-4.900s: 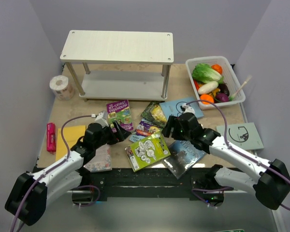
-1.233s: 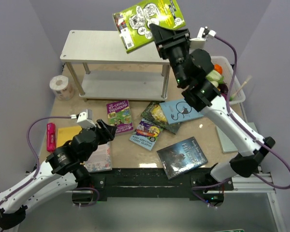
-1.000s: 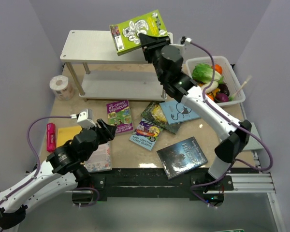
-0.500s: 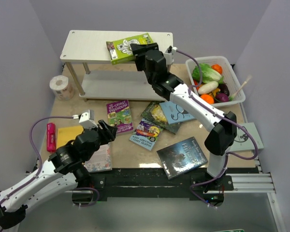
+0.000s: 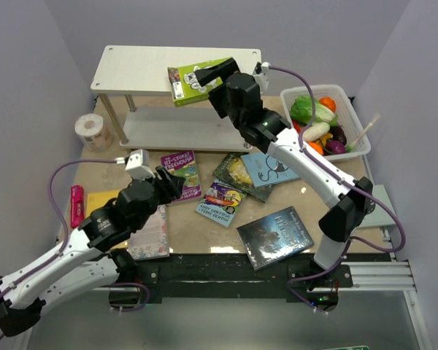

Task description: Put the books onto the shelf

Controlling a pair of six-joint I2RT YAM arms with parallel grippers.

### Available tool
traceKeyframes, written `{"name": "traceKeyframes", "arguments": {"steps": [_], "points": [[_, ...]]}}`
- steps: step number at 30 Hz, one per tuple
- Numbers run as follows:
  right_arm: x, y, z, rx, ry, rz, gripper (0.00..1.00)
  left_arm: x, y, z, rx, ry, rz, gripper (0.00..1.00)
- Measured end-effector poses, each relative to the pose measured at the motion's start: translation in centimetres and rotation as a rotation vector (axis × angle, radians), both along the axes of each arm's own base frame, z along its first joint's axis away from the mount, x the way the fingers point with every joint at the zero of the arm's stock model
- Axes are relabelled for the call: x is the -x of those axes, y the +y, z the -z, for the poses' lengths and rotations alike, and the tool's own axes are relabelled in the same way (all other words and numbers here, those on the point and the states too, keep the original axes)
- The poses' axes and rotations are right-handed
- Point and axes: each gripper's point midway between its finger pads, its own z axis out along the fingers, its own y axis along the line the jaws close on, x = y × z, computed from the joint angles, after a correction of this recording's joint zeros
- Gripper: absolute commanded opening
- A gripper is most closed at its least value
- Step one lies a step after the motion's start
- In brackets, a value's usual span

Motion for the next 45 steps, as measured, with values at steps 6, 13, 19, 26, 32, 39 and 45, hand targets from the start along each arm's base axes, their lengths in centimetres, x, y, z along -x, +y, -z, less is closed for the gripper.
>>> {"name": "traceKeyframes", "arguments": {"steps": [6,13,19,26,32,39,45], "points": [[1.0,-1.8,0.7,0.135,0.016,-0.026,0.84,-3.4,-2.9,-6.8,0.02,-0.136,0.006,0.43],[0.7,-2.5,2.3,0.205,0.039,-0.038,0.55,-9.3,-5.5,-12.7,0.054,-0.251,0.018,0.2],[0.7,-2.1,2.4,0.202,0.04,-0.058,0.52,-12.0,-6.2,-12.2,0.057,-0.266,0.05,0.19],[0.4,-1.3,2.8,0.2,0.043,-0.08,0.54,-13.0,-6.9,-12.8,0.076,-0.304,0.088,0.19],[0.4,-1.3,2.9,0.216,0.04,-0.086,0.66,-15.5,-6.0,-14.0,0.087,-0.325,0.061,0.19],[0.5,-1.7,3.2,0.306,0.019,-0.102,0.92,-18.9,-5.0,-14.3,0.084,-0.322,0.037,0.18],[0.5,-2.8,3.2,0.425,-0.008,-0.093,0.89,-21.5,-4.0,-13.7,0.089,-0.3,0.022,0.18]]}}
